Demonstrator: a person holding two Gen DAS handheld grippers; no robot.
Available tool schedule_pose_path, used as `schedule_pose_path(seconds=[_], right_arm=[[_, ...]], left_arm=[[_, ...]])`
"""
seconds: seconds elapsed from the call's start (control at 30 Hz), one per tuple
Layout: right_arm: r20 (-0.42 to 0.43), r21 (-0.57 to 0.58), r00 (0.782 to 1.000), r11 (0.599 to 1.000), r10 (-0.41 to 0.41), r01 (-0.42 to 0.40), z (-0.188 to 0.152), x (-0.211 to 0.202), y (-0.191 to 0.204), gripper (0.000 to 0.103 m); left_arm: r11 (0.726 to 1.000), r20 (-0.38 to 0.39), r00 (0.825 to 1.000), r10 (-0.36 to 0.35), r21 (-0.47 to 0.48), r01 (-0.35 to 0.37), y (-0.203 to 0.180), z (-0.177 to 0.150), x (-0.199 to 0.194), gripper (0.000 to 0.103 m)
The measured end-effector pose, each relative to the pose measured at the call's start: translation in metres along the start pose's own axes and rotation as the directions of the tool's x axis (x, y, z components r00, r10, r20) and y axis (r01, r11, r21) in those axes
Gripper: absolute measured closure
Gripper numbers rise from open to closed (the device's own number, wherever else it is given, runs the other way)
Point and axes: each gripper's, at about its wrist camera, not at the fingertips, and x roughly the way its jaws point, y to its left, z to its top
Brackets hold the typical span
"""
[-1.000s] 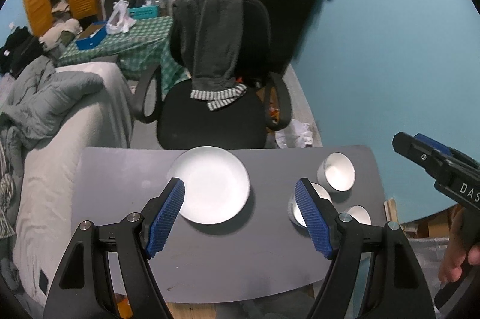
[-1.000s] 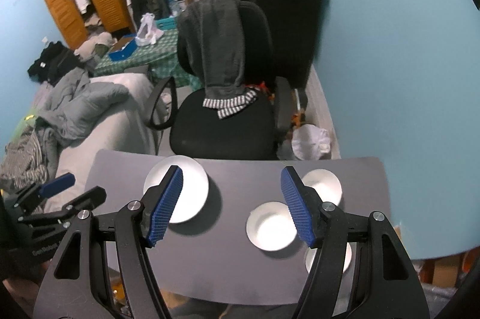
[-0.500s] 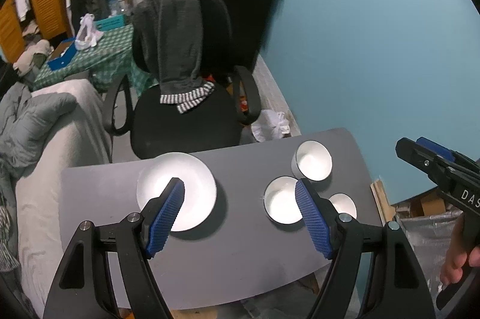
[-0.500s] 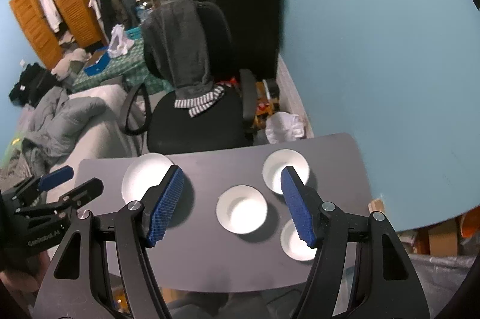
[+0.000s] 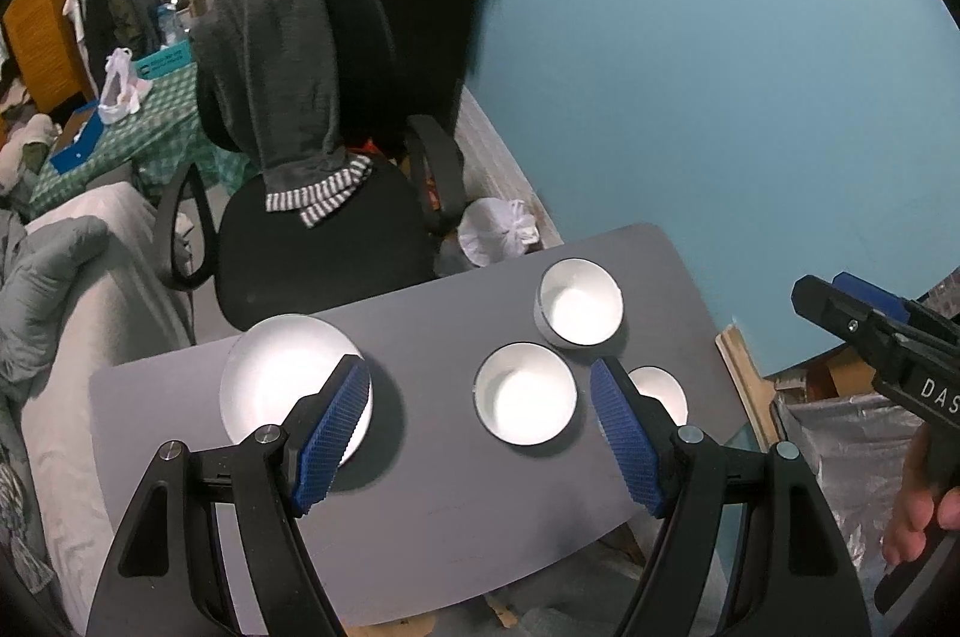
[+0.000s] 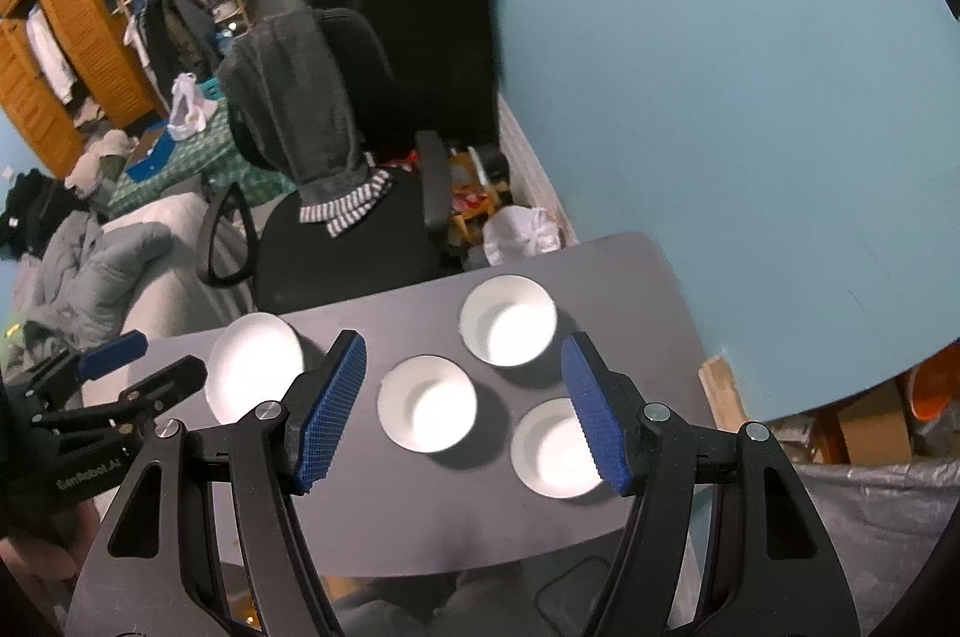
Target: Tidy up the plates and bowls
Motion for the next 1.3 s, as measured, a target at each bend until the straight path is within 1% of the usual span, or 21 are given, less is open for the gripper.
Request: schedule_pose_path(seconds=[0.3,0.57,0.77,0.9,1.17,1.3], right_arm=[[-0.019,0.031,1.000,0.999,-0.016,0.016,-0.001,0.003,-0.021,0.036],[-0.046,0.029,0.999,1.000,-0.001,0.003,0.001,0.014,-0.032,0.036],[-0.089,0.018,0.996,1.000,0.014,-0.013,0.000,0.036,-0.039,0.036],[-0.125,0.007,0.992,1.000,0.023,-0.023,-0.002,0.052,-0.042,0.036],[-0.193,0.002,0.976,0.995,0.098,-0.100,-0.009,0.086,-0.043,0.036],[-0.234,0.015,0.959,0.987,0.159,-0.160,-0.016,0.111,-0.044,0.036]], left_arm=[[1.000,-0.024,1.000,-0.010,0.026,0.010,-0.018,0.005,0.016,0.025],[1.000,-0.062,0.998,-0.001,0.021,0.002,-0.025,0.007,0.033,0.025],[1.000,-0.100,0.995,0.006,0.015,-0.005,-0.027,0.004,0.052,0.025],[1.000,-0.125,0.992,0.024,0.009,-0.023,-0.024,0.002,0.067,0.025],[0.998,-0.155,0.987,0.039,-0.035,-0.045,-0.014,0.000,0.092,0.025],[0.998,-0.175,0.984,0.039,-0.039,-0.046,-0.010,-0.002,0.110,0.025]])
